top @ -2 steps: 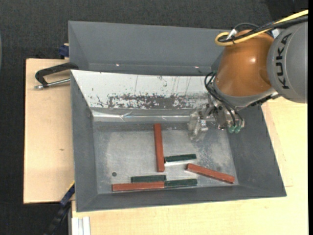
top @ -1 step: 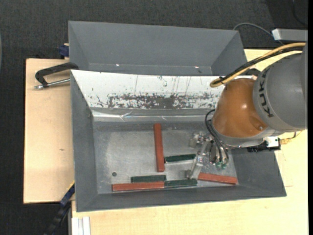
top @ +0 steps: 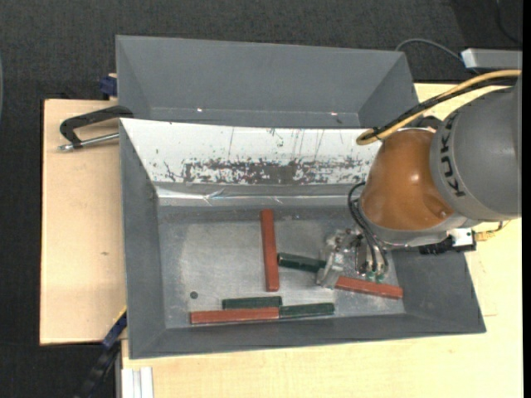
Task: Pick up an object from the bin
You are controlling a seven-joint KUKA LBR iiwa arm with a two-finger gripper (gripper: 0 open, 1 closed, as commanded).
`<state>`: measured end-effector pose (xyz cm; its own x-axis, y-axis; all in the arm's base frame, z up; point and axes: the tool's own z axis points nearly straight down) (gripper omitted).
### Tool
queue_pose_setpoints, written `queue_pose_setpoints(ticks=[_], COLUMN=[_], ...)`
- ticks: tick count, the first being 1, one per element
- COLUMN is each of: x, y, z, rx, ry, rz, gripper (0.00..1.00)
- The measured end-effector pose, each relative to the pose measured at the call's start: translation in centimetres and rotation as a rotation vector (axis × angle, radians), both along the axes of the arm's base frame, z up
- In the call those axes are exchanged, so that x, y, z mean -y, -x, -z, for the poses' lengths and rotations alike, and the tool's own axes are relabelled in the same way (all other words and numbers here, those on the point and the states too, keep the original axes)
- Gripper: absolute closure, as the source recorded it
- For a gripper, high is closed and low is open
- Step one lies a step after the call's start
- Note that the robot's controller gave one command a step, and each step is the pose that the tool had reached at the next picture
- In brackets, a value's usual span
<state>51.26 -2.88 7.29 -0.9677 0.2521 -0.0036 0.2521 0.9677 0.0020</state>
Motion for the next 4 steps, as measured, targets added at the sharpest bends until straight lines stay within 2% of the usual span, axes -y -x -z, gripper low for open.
queue_pose_setpoints(ticks=[1,2,3,4], x=[0.0,0.9,0.9,2.1], y=[0.0,0.7,0.7,-3.5], z=[0.0,-12.3,-12.2,-18.6], rx=[0.000,0.000,0.000,0.000], ry=[0.000,0.001,0.001,0.000], rz=[0.000,0.014,0.014,0.007], gripper=[1.00,1.00,1.00,1.00])
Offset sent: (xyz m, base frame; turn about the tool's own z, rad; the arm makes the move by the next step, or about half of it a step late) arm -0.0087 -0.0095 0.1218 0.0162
